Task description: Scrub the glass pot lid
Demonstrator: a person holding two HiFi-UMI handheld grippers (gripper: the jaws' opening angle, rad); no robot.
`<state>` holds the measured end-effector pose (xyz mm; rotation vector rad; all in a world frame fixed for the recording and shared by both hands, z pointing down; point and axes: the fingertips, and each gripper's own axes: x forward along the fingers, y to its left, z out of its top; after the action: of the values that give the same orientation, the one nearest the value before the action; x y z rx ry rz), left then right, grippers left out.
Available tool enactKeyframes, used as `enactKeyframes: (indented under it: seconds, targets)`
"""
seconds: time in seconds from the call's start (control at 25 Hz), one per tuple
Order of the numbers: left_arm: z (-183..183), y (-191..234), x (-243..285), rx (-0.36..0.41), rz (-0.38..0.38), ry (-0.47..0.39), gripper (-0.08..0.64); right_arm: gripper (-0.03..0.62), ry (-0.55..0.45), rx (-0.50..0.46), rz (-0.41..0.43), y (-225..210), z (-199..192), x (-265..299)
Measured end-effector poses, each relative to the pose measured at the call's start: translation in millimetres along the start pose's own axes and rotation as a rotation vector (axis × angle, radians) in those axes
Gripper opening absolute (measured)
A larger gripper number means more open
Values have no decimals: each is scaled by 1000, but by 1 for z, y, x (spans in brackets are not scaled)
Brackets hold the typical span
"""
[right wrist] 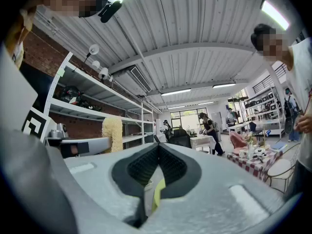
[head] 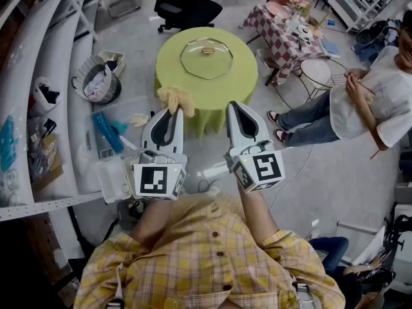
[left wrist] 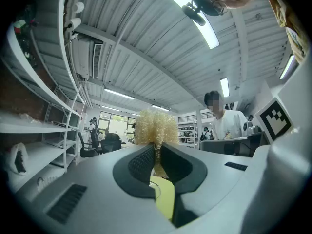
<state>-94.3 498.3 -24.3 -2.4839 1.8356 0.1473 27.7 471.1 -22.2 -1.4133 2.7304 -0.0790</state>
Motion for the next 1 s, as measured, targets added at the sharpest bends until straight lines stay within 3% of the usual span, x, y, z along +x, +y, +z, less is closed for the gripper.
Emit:
enactKeyframes:
  seconds: [0.52, 1.0]
  targets:
    - [-10, -12, 13, 17, 1, 14, 37, -3, -4, 16, 17, -16, -1, 0]
    - [-15, -50, 22, 38, 41, 29, 37, -3, -41, 6, 58, -46, 6, -22]
